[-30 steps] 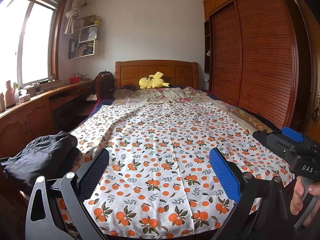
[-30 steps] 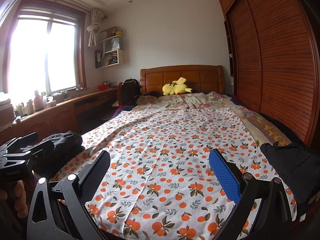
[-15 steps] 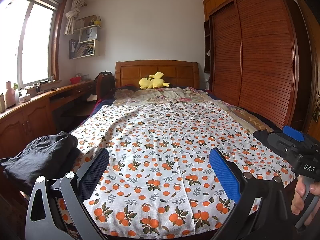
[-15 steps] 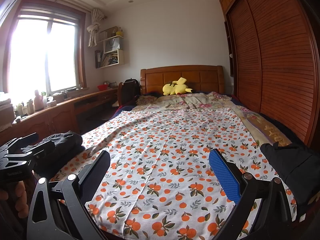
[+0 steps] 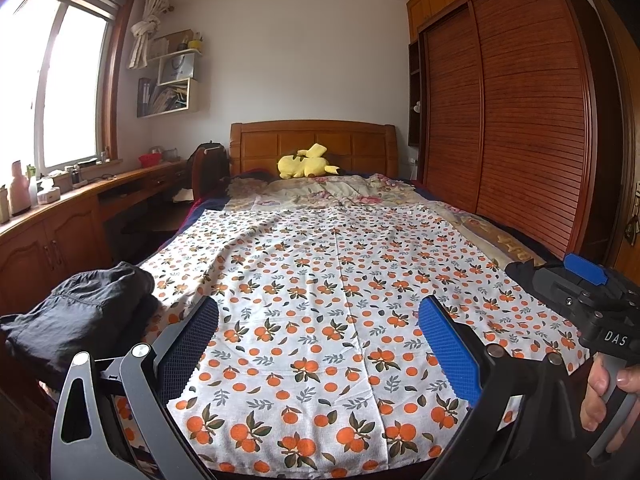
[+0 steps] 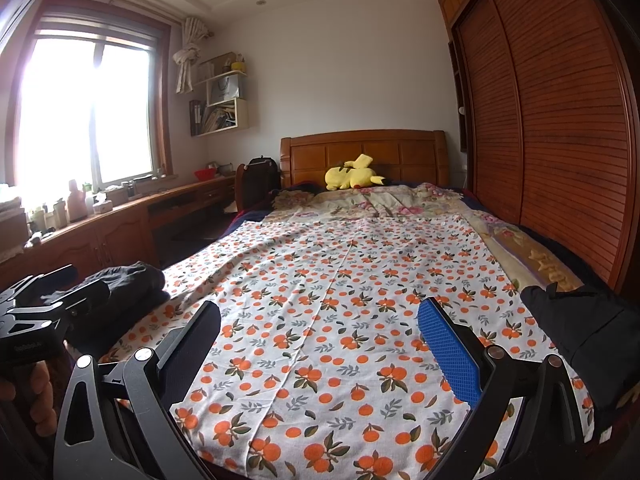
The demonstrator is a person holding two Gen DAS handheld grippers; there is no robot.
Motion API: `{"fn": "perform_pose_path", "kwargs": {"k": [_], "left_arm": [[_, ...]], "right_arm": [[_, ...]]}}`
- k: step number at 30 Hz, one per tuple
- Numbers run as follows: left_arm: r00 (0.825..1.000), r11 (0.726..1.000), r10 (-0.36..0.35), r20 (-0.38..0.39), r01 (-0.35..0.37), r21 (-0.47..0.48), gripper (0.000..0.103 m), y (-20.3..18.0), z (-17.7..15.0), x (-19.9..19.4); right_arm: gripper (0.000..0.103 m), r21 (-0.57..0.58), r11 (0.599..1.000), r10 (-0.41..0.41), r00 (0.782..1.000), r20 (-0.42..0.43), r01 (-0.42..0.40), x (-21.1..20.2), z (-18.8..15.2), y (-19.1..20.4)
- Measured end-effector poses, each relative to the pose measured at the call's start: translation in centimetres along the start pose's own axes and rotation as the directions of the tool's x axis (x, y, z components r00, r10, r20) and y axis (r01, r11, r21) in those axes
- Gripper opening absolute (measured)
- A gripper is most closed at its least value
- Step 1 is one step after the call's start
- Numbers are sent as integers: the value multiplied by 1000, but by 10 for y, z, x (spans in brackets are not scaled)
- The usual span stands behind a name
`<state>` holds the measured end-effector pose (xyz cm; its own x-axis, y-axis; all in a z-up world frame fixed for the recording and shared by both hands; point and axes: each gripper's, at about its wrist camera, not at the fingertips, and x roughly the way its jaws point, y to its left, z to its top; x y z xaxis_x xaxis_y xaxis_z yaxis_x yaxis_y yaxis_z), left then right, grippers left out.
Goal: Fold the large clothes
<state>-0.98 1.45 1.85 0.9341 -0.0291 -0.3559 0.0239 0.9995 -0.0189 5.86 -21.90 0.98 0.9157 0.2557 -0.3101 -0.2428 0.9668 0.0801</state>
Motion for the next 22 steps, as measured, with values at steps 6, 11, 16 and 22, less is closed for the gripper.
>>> {"fn": "perform_pose_path", "kwargs": {"k": [6, 11, 16, 22], "left_arm": [[1000, 1000, 1, 1, -1, 1, 101, -1, 0, 0], [1000, 1000, 0, 1, 0, 2, 101, -1, -1, 0], [1000, 1000, 5, -3, -5, 2, 101, -3, 0, 0], [1000, 1000, 4, -4, -4, 1, 101, -4, -1, 1]], "right_arm": [[96, 0, 1000, 0, 1000, 0, 0, 0, 0, 0], [96, 0, 1000, 0, 1000, 0, 0, 0, 0, 0], [96, 0, 1000, 0, 1000, -1, 0, 0, 0, 1], [96, 0, 1000, -1, 1000, 1, 1, 0, 0, 1]]}}
